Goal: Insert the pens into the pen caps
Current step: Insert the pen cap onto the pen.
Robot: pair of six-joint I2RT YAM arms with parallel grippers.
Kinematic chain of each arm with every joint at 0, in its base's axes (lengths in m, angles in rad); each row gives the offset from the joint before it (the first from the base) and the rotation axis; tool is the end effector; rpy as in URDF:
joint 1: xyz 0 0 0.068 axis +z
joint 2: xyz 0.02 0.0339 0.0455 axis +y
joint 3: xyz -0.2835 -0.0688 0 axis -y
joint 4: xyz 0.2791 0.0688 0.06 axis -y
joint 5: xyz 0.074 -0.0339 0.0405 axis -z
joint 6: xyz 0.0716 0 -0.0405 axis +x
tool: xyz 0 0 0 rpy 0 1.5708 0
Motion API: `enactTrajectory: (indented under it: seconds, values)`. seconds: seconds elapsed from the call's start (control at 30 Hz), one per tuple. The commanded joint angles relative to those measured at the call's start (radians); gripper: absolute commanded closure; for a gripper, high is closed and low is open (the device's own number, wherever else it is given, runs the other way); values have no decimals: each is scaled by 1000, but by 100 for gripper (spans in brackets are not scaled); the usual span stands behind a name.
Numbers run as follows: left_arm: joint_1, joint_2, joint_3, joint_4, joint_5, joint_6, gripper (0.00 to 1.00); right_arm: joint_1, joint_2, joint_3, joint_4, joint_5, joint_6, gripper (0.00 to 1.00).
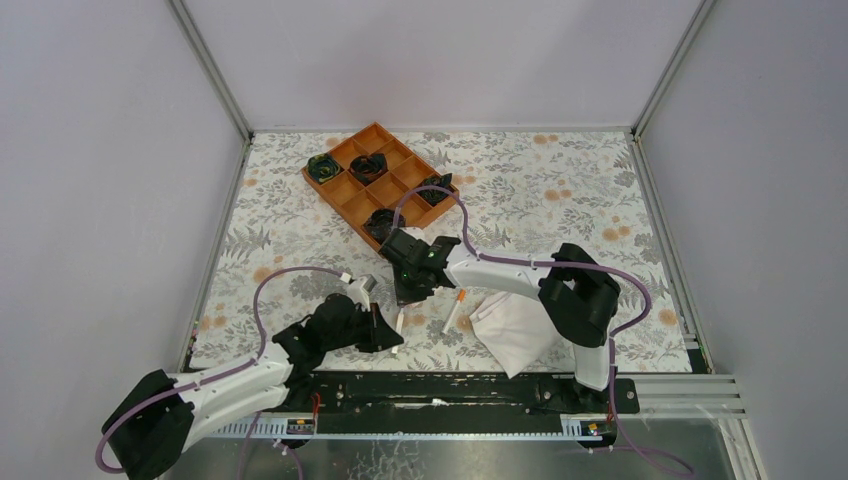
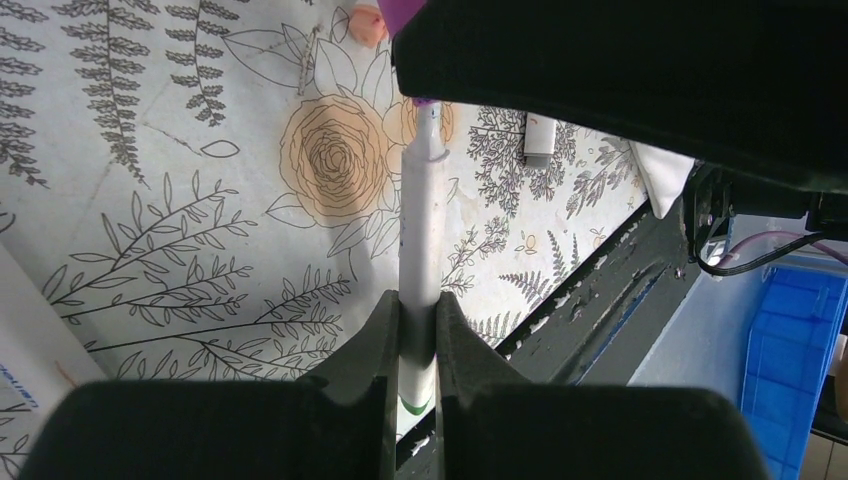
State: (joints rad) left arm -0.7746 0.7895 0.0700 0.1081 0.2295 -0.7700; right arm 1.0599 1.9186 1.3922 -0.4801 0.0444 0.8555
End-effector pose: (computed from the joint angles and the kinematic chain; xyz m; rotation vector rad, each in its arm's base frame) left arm 0.1226 -0.1428 0.0935 0.1488 2.3899 -1.0650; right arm 0.2306 0.4049 0.1687 -0.2598 2.7045 0.6094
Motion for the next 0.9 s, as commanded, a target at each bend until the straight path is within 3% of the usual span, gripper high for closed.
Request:
enactTrajectory:
  seconds: [0.0,0.53,0.87]
  values:
    - [21,-22,22,27,-27,-19,100,33,-67,-25,-8,-6,-6,100]
    - [61,-19,16,31,12,-57,100,58,-97,-47,28,49,-12,100]
    - [107,-9,2,142,54,-66,100,85,-89,-66,30,46,10,100]
